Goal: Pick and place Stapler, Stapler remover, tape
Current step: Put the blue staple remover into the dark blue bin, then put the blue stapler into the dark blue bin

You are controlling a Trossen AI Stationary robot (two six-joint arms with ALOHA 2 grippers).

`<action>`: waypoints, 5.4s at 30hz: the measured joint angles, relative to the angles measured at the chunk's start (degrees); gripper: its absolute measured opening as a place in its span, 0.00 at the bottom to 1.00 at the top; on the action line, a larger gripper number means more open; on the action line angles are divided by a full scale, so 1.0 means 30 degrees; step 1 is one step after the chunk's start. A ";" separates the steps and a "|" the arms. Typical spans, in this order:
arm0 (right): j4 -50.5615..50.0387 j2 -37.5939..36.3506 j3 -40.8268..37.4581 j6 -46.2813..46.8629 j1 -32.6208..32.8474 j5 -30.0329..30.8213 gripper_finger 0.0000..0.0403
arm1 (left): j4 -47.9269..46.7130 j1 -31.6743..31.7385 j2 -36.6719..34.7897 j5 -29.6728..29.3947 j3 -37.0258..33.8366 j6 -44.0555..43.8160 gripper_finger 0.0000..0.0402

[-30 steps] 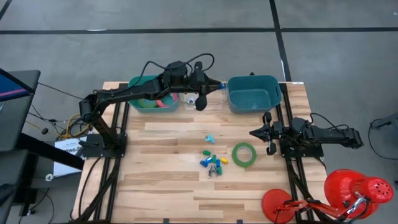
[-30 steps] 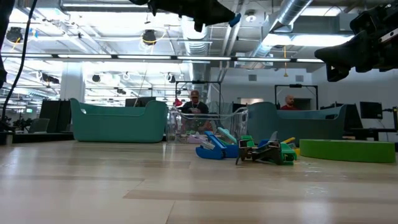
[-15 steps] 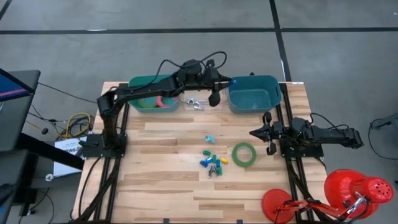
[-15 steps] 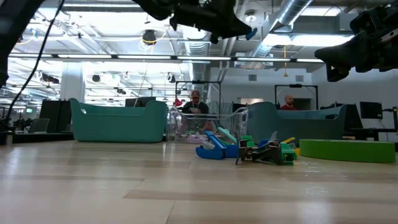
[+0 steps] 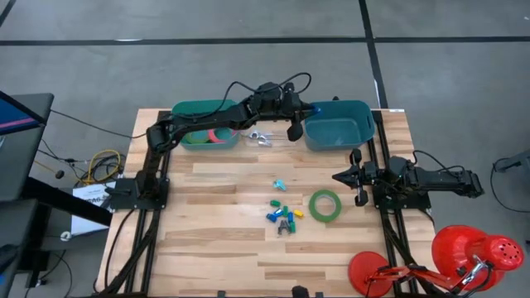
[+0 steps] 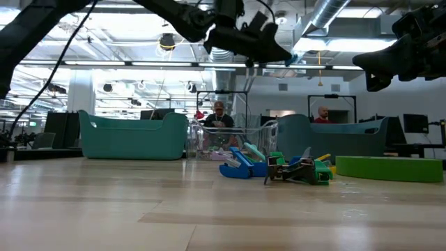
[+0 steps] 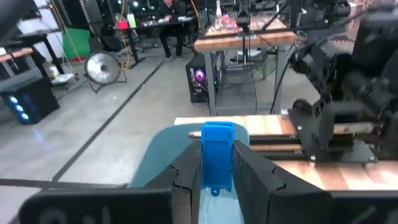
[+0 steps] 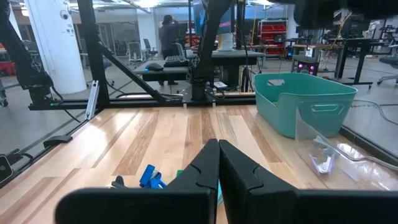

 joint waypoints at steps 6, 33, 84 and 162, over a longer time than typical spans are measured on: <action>0.0000 0.0004 -0.0002 0.0005 -0.0001 0.0004 0.00 | 0.1078 -0.0015 0.1112 0.0007 0.0000 0.0002 0.16; 0.0000 0.0003 0.0000 0.0005 0.0002 0.0000 0.00 | 0.1659 0.0073 0.2229 -0.1105 -0.0073 0.0058 0.22; 0.0000 0.0000 0.0000 0.0003 0.0003 0.0004 0.00 | -0.3606 -0.4346 -0.9113 -0.1336 -1.0817 -0.2084 0.46; 0.0000 0.0004 -0.0005 0.0000 0.0004 -0.0001 0.00 | -0.0478 -0.9428 -0.2941 0.2885 -1.3978 0.2527 0.59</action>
